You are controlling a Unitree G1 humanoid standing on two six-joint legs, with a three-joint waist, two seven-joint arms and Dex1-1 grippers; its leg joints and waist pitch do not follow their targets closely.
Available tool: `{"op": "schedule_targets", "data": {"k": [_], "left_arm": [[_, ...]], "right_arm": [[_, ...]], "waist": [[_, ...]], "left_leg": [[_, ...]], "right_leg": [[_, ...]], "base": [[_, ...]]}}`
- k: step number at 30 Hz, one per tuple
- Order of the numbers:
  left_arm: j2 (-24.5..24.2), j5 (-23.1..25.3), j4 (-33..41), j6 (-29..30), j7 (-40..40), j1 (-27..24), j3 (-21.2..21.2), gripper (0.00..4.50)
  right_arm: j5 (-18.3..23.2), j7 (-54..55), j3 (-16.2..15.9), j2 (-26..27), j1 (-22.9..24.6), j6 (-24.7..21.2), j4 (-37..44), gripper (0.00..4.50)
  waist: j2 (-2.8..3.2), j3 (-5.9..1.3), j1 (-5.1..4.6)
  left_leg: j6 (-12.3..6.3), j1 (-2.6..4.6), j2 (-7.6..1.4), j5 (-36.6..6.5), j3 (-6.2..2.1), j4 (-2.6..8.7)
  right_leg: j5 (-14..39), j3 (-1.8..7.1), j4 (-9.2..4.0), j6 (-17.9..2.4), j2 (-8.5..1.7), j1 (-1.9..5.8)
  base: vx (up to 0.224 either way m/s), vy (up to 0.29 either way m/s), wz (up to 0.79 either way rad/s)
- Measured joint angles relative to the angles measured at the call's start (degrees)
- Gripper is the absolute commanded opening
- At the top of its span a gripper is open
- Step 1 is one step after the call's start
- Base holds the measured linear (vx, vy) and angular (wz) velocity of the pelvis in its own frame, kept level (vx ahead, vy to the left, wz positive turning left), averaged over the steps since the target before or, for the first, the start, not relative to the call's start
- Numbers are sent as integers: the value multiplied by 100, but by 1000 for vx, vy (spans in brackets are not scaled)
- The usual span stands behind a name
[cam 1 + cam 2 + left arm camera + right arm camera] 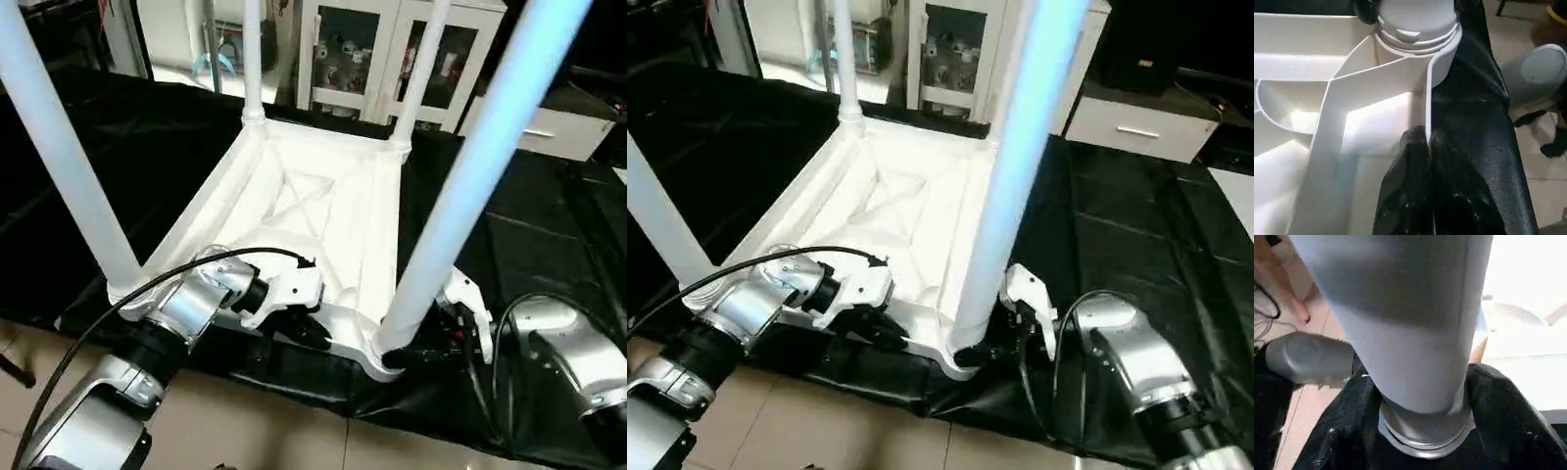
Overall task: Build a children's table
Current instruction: Rotate leg to tighten
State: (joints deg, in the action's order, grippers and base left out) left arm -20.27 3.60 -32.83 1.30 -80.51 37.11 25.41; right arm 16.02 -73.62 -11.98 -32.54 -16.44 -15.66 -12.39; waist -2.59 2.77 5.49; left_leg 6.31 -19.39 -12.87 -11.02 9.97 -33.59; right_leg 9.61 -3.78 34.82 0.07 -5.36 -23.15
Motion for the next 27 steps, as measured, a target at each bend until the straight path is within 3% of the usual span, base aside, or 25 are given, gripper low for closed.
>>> {"op": "schedule_targets", "data": {"k": [4,7,10,13,22,27], "left_arm": [[198,34,-330,0,494,77,-165,0],[431,59,-698,124,973,232,-274,0],[862,127,-1234,409,1867,520,-437,0],[1128,133,-1465,580,2435,636,-554,0],[1791,291,-2467,631,4415,1163,-862,0],[1865,312,-2646,540,4728,1287,-894,0]], "right_arm": [[34,515,301,249,-4,-33,-224,222],[-10,1182,552,540,-81,-26,-454,212],[-247,2370,836,1019,-282,-44,-755,207],[-403,3118,949,1324,-413,-1,-939,199],[-1115,6258,1223,2716,-1455,433,-2261,193],[-1242,7030,1254,3011,-1775,733,-2731,193]], "waist": [[-1,2,-61],[-19,12,-159],[-3,11,-285],[-3,11,-337],[14,10,-486],[18,8,-458]], "left_leg": [[0,29,6,0,-11,-5],[0,20,15,0,-27,-9],[0,-16,23,0,-98,-2],[0,-61,15,0,-165,-5],[-1,-46,45,0,-145,-4],[0,-49,56,0,-128,7]], "right_leg": [[5,-2,-2,9,0,3],[8,-18,-16,13,0,3],[8,-127,-139,13,-3,2],[7,-213,-227,12,-5,5],[-45,-173,-271,-47,-9,-17],[-191,-151,-265,-61,-10,-28]], "base": [[0,0,0],[-36,7,-6],[-18,5,-4],[0,0,0],[0,0,0],[0,0,0]]}}
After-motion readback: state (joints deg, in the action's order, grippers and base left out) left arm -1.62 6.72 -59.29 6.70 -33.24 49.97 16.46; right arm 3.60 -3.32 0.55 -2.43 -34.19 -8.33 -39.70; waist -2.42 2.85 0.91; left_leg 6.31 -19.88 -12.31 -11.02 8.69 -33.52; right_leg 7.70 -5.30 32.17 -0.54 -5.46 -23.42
